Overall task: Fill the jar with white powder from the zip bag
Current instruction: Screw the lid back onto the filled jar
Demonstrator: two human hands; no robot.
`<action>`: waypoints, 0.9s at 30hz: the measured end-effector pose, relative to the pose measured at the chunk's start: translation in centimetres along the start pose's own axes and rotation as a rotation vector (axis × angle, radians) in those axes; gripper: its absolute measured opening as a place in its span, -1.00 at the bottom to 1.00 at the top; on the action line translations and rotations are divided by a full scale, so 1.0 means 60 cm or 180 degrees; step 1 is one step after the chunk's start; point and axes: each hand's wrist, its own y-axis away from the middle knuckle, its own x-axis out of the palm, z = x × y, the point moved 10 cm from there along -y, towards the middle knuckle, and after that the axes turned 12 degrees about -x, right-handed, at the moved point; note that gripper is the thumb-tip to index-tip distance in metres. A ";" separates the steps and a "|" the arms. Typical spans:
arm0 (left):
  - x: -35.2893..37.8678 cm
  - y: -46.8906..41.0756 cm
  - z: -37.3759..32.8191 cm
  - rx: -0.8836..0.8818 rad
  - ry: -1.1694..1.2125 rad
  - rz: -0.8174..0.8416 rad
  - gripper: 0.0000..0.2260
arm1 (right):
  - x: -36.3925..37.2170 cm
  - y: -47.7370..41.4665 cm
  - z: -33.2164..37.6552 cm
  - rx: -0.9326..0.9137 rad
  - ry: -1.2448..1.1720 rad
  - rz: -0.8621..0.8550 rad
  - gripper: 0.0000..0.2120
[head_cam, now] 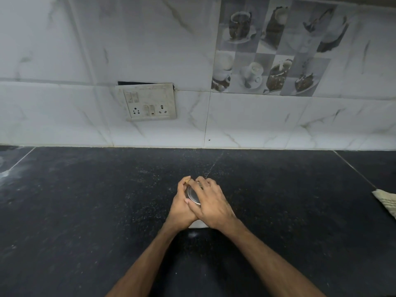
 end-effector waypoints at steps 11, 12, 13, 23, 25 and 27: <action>0.001 -0.005 0.001 -0.0076 -0.0095 0.0258 0.02 | -0.005 -0.014 -0.012 -0.0418 -0.0731 0.0153 -0.36; 0.000 -0.004 0.001 -0.0055 -0.0110 0.0159 0.00 | -0.004 -0.013 -0.010 -0.0448 -0.0654 0.0071 -0.38; -0.003 -0.001 0.001 -0.0030 -0.0109 0.0059 -0.03 | -0.004 -0.012 -0.010 -0.0444 -0.0558 -0.0008 -0.40; -0.007 0.005 -0.001 0.0007 -0.0142 -0.0022 -0.11 | 0.008 -0.006 -0.026 -0.0288 -0.0778 -0.0051 -0.32; -0.009 0.005 0.003 0.0005 -0.0157 0.0006 -0.09 | 0.005 -0.005 -0.027 -0.0383 -0.0799 -0.0015 -0.35; -0.010 0.007 0.004 0.0046 -0.0164 -0.0061 -0.11 | 0.005 -0.001 -0.025 -0.0369 -0.0801 -0.0128 -0.38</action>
